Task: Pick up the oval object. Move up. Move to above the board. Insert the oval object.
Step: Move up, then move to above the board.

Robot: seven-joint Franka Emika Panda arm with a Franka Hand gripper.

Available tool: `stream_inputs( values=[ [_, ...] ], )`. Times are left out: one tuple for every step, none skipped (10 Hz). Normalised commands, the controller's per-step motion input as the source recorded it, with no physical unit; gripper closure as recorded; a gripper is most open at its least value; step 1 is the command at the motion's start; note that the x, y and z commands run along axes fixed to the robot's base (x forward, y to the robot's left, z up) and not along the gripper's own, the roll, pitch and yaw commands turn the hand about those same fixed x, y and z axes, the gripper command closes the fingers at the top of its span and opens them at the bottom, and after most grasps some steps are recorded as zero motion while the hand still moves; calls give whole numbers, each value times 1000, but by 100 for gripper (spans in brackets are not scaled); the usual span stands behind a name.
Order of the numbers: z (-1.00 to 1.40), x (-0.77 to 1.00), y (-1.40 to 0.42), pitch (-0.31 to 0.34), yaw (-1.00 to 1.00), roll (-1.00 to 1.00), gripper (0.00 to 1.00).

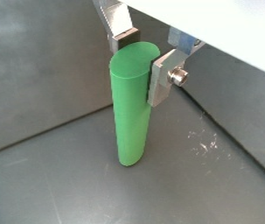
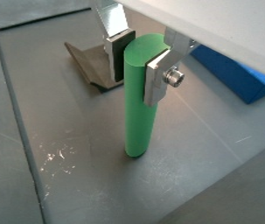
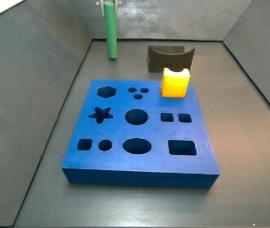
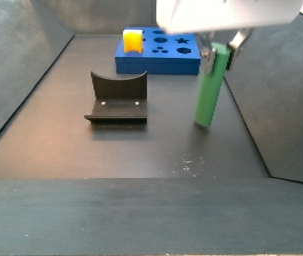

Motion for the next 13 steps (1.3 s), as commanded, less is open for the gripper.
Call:
stream_inputs(
  values=[
    [595, -46, 26, 18, -25, 21, 100],
    [497, -39, 24, 27, -22, 31, 100],
    [252, -19, 18, 53, -13, 52, 100],
    [1000, 145, -349, -164, 450, 41, 100],
    [1000, 162, -386, -127, 423, 55, 100],
    [1000, 128, -327, -67, 315, 59, 100],
    [923, 85, -220, -10, 212, 62, 100],
    [785, 59, -145, 32, 140, 68, 100],
    [595, 35, -76, 70, 85, 79, 100],
    [452, 21, -41, 84, 57, 87, 100],
    [354, 13, -31, 87, 48, 90, 100],
    [260, 166, -1000, 301, -1000, 113, 100],
    [233, 170, -1000, 303, -1000, 118, 100]
  ],
)
